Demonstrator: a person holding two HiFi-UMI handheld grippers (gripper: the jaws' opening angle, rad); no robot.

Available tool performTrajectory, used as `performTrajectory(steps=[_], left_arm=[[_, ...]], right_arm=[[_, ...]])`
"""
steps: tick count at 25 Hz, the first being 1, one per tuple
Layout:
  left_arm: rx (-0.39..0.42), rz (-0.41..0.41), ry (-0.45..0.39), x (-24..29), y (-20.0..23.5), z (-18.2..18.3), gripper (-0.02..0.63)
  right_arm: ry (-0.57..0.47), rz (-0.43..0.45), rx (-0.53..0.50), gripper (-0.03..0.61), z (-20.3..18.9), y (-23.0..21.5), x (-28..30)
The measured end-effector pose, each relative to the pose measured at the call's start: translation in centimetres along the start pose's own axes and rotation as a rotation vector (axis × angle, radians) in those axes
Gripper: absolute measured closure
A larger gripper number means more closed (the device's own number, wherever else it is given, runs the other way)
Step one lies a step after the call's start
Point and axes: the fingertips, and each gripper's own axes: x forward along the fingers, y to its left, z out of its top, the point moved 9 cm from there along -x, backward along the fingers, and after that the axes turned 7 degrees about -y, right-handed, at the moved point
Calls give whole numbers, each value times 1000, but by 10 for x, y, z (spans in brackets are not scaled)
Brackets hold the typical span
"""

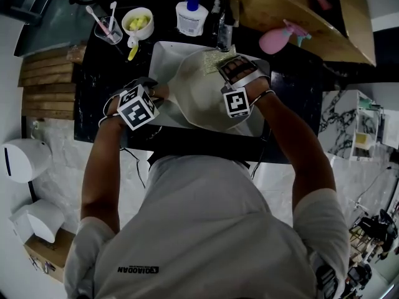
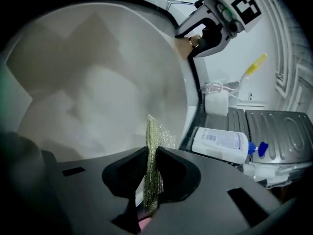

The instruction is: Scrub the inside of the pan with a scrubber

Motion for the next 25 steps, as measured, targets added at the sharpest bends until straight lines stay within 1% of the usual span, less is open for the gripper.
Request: performTrajectory(steps=[2, 3, 7, 11, 16, 25], left_arm=[[0, 0, 0, -1, 0, 0, 388], [0, 0, 0, -1, 0, 0, 388], [1, 0, 1, -1, 1, 0, 388], [-1, -1, 2, -1, 1, 0, 388], [-1, -3, 1, 0, 1, 0, 388], [1, -4, 0, -1, 0, -1, 388]], right_arm=[[30, 25, -46, 497, -4, 8, 10], [41, 41, -46, 497, -6, 11, 14], [72, 91, 5, 495, -15, 17, 29], [89, 125, 94, 486, -25, 15, 33], [119, 177, 75, 486, -29, 27, 43], [173, 314, 182, 486, -33, 44, 38]])
